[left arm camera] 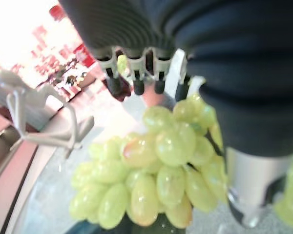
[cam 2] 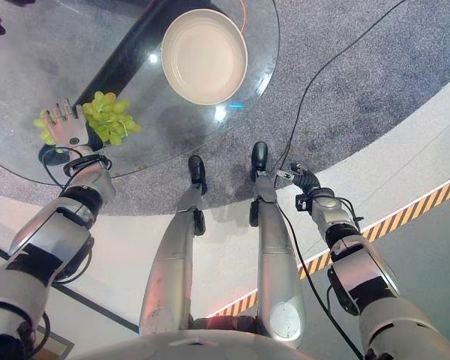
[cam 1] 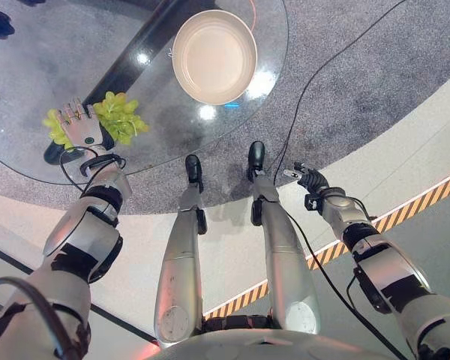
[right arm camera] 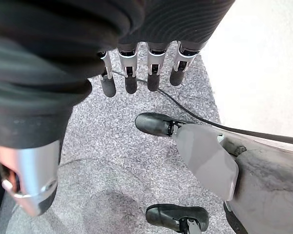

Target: Pick up fruits into the plate

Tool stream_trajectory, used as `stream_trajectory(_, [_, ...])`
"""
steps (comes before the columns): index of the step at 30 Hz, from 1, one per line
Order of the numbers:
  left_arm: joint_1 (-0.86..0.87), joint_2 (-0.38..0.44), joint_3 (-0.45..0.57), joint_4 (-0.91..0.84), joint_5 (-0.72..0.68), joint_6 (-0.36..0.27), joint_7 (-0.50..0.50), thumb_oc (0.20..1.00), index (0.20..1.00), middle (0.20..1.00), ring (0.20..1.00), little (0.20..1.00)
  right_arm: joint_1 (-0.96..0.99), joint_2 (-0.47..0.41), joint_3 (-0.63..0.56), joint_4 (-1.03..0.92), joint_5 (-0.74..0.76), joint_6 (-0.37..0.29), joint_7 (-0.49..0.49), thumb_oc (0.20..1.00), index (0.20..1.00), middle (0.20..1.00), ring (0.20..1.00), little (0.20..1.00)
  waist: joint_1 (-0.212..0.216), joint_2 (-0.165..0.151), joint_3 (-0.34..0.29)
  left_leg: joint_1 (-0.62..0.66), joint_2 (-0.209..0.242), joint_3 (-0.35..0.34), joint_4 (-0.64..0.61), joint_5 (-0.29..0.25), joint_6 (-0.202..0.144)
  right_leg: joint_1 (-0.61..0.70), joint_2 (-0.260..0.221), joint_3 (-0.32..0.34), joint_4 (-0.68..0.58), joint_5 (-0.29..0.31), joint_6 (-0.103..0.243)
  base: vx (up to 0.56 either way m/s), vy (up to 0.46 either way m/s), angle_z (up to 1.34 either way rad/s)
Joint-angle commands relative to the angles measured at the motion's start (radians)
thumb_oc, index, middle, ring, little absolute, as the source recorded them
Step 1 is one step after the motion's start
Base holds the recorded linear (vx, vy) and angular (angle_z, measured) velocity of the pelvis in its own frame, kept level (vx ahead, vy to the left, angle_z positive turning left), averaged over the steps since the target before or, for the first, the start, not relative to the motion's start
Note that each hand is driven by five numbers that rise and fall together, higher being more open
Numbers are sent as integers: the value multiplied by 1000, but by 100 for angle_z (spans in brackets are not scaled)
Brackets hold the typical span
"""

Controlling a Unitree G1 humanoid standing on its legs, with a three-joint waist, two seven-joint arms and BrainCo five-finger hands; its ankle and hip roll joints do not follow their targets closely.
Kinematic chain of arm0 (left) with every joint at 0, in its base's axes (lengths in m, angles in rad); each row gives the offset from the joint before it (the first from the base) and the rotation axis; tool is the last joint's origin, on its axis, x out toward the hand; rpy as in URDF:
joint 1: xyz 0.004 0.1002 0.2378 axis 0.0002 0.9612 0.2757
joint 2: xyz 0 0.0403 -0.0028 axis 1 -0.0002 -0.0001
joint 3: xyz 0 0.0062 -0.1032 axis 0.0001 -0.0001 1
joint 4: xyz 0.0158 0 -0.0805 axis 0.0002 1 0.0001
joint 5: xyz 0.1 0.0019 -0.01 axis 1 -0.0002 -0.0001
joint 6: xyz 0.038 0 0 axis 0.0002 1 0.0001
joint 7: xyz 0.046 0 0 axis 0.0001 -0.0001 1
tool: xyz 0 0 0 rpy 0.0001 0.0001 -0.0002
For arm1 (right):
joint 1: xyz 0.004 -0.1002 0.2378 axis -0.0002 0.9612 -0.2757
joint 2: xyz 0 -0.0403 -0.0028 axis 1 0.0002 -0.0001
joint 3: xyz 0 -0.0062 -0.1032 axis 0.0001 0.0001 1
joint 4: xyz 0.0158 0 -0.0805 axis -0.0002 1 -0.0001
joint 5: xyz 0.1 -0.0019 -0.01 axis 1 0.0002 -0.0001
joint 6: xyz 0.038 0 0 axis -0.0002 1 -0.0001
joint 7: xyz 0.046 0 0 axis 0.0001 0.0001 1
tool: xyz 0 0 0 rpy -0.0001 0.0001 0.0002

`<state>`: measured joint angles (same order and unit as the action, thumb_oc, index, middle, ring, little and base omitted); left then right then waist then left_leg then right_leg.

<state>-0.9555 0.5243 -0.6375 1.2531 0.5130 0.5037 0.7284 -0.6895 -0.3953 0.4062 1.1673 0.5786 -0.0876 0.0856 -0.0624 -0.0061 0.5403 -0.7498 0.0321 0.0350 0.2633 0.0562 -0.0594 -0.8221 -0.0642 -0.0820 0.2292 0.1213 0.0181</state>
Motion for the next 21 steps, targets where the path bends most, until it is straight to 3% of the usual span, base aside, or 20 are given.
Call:
stream_trajectory(1, [33, 15, 28, 54, 58, 59, -20, 1000, 1000, 1000, 1000, 1000, 37, 18, 4, -12, 26, -16, -5, 1000, 1000, 1000, 1000, 1000, 5, 4, -20, -32, -85, -25, 53, -41, 36, -40, 85, 36, 159, -127, 10, 50, 30, -4])
stream_trajectory(6, [19, 8, 3, 62, 76, 80, -61, 1000, 1000, 1000, 1000, 1000, 26, 21, 7, -13, 34, -20, -3, 1000, 1000, 1000, 1000, 1000, -1, -1, -20, -56, -81, -20, 63, -43, 37, -66, 93, 45, 163, -122, 9, 33, 19, -5])
stream_trajectory(7, [16, 7, -4, 60, 85, 82, -99, 752, 752, 752, 752, 752, 22, 21, 8, -14, 36, -17, -6, 1000, 1000, 1000, 1000, 1000, -2, -2, -20, -61, -82, -21, 65, -43, 37, -71, 96, 48, 163, -121, 9, 0, 0, 0])
stream_trajectory(8, [14, 3, -12, 63, 84, 81, -119, 454, 454, 454, 454, 454, 19, 21, 8, -14, 35, -17, -5, 1000, 1000, 1000, 1000, 1000, -3, -2, -20, -66, -81, -20, 66, -43, 37, -76, 97, 48, 163, -120, 9, 0, 0, 0])
stream_trajectory(10, [13, -3, -20, 69, 100, 62, -190, 200, 200, 200, 200, 200, 16, 21, 6, -10, 33, -22, -4, 1000, 1000, 1000, 1000, 1000, -6, -1, -20, -72, -81, -19, 64, -44, 39, -85, 99, 51, 162, -119, 10, 0, 0, 0])
stream_trajectory(13, [24, -10, -35, 76, 78, 51, -244, 200, 200, 200, 200, 200, 13, 17, 5, -14, 32, -24, -7, 1000, 1000, 1000, 1000, 1000, -9, 2, -20, -80, -79, -16, 62, -41, 38, -92, 103, 55, 161, -116, 10, 1, 10, -1])
stream_trajectory(21, [26, -22, -46, 84, 38, 48, -267, 200, 200, 200, 200, 200, 7, 11, 10, -22, 26, -34, -8, 1000, 1000, 1000, 1000, 1000, -14, 5, -20, -79, -75, -14, 57, -37, 37, -93, 107, 60, 162, -118, 9, -12, 26, -6])
